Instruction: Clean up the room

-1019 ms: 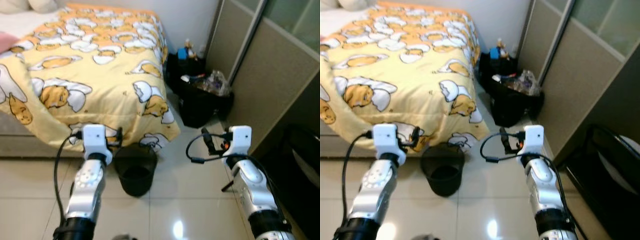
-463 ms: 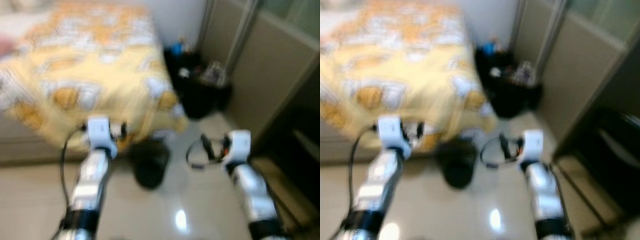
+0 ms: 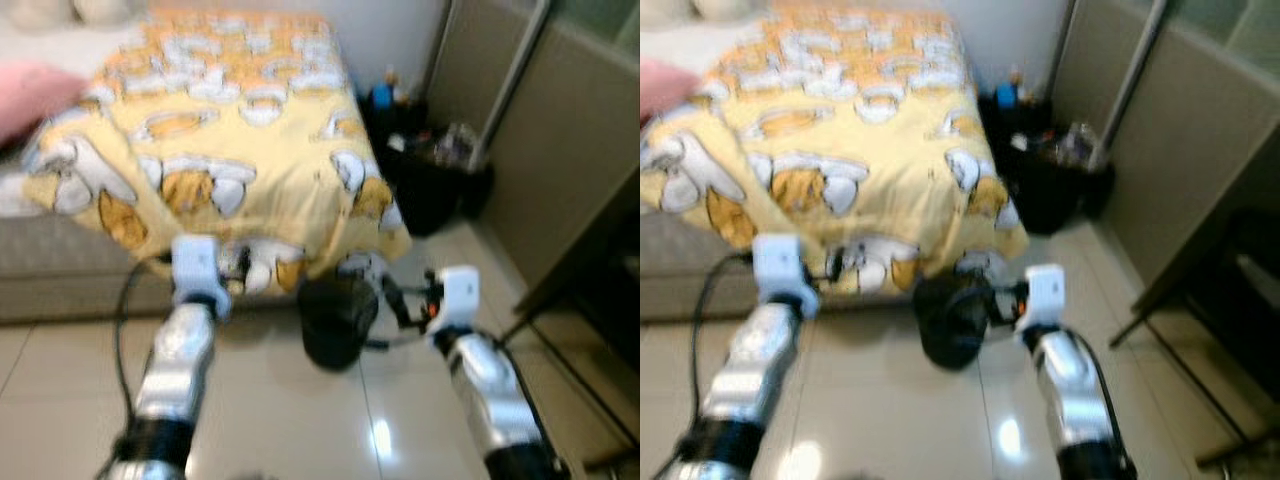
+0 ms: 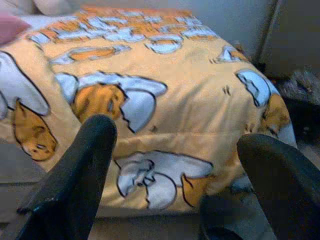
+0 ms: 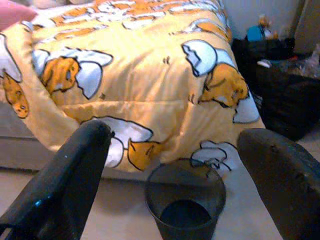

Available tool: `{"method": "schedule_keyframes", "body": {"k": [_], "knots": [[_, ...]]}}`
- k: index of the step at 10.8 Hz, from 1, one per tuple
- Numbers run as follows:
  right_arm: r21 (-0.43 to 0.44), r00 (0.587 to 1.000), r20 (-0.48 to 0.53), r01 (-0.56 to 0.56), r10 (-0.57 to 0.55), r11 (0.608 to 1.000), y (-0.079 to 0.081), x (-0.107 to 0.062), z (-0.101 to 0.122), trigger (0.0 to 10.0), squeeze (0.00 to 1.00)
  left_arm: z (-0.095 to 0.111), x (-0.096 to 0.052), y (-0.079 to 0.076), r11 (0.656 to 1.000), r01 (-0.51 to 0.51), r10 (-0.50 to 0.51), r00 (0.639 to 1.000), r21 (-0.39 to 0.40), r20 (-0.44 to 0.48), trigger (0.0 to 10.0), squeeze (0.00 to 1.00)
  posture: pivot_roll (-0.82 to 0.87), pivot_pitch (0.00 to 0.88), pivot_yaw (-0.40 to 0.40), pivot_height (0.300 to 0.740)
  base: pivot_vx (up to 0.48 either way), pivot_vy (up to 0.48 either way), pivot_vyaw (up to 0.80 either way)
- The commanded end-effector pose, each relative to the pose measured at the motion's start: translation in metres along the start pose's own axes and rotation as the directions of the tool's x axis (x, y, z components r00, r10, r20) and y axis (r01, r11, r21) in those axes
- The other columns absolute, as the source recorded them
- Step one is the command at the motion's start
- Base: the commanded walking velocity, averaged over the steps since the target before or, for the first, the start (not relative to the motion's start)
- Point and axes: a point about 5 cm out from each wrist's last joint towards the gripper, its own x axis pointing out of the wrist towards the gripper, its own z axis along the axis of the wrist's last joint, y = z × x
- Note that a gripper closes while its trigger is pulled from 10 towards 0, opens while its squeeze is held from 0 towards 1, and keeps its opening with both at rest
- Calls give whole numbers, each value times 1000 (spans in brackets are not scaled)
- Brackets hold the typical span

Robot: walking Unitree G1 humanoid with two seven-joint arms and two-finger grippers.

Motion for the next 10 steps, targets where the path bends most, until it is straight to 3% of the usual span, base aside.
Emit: {"method": "schedule_keyframes", "body": {"k": [1, 8, 10], "knots": [[-15, 1000, 16, 10, -10, 1000, -6, 0, 7, 10000, 184, 0, 2, -7, 1000, 12, -12, 1000, -12, -5, 10000, 0, -65, 0, -10, 740, 420, 0, 0], [-11, 999, 37, 15, -15, 1000, -8, 6, 13, 10000, 184, -1, 6, -6, 1000, 19, -19, 1000, 0, -1, 10000, 0, -59, 0, -14, 740, 425, 0, 0], [17, 998, 40, 42, -42, 999, -12, 7, 14, 10000, 184, -5, 7, -15, 998, 30, -28, 999, 52, -30, 10000, 43, -58, 0, -20, 740, 0, 157, 0]]}}
